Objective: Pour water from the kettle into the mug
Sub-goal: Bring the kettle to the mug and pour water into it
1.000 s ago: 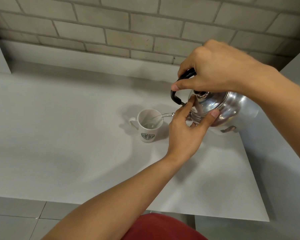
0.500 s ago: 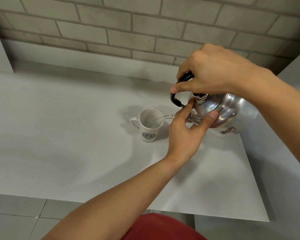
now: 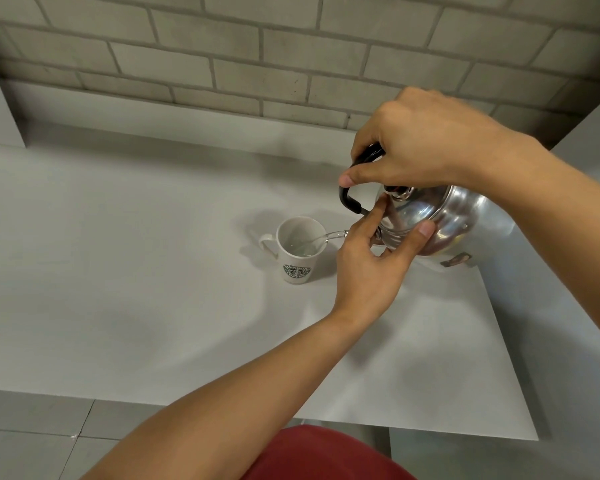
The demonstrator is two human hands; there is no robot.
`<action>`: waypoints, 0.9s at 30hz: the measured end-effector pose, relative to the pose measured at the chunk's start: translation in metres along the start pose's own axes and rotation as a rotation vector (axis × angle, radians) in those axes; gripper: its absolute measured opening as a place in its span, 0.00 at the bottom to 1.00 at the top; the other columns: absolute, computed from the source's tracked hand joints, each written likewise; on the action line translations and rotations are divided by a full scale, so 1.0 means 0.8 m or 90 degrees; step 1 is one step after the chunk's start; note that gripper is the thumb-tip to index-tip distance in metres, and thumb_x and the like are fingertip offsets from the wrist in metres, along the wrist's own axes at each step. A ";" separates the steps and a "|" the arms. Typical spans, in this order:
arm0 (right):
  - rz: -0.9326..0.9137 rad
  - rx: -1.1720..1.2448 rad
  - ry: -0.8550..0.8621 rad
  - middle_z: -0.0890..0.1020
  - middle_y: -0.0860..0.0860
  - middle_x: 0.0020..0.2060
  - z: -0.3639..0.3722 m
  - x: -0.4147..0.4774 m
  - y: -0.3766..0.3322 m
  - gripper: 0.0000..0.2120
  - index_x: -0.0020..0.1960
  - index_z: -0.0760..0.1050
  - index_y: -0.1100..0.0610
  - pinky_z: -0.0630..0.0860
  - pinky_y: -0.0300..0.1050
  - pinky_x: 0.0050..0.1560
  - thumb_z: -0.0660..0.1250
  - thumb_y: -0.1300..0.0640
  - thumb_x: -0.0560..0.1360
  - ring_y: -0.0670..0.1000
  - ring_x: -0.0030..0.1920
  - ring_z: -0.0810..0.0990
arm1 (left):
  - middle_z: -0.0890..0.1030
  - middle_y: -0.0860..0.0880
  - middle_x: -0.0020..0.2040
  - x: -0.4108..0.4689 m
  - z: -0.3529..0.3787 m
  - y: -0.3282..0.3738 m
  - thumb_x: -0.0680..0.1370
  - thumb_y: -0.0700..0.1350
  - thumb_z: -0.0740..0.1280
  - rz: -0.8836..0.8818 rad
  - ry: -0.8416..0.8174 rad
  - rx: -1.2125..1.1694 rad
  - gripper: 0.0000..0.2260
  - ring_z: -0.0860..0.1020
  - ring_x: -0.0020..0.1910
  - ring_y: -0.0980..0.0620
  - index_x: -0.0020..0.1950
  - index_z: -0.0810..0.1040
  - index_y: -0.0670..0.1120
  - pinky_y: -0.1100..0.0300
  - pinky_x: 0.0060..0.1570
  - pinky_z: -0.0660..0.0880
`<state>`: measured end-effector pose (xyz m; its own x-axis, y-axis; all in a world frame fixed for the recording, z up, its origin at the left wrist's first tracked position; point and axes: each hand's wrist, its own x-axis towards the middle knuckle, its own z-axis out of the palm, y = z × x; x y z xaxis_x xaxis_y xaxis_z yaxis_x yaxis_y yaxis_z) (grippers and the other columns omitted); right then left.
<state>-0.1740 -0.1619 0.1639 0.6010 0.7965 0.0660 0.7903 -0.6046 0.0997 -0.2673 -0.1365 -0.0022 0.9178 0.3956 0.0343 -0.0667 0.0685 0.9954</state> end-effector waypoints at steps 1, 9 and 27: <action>-0.002 0.002 0.000 0.86 0.50 0.38 0.000 0.000 0.000 0.22 0.50 0.87 0.48 0.80 0.53 0.42 0.70 0.30 0.72 0.57 0.45 0.81 | 0.82 0.60 0.66 0.001 0.000 0.000 0.74 0.62 0.76 0.001 -0.002 -0.001 0.32 0.80 0.61 0.67 0.77 0.73 0.60 0.74 0.59 0.72; -0.026 0.000 0.008 0.84 0.48 0.35 -0.001 0.003 0.002 0.23 0.50 0.87 0.48 0.72 0.47 0.38 0.69 0.30 0.72 0.56 0.41 0.80 | 0.81 0.60 0.67 0.001 0.001 0.003 0.74 0.63 0.76 -0.004 0.004 -0.006 0.32 0.79 0.63 0.66 0.77 0.73 0.61 0.67 0.63 0.74; 0.084 0.219 0.186 0.84 0.41 0.35 0.053 -0.063 0.045 0.21 0.48 0.87 0.50 0.75 0.39 0.40 0.70 0.33 0.73 0.45 0.39 0.83 | 0.74 0.56 0.70 0.009 -0.034 -0.022 0.74 0.65 0.74 0.082 -0.119 0.220 0.34 0.74 0.69 0.60 0.78 0.71 0.60 0.62 0.69 0.72</action>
<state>-0.1705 -0.2243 0.1222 0.6791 0.6517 0.3379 0.7328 -0.6291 -0.2593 -0.2699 -0.1101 -0.0215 0.9680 0.2050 0.1447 -0.0799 -0.2948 0.9522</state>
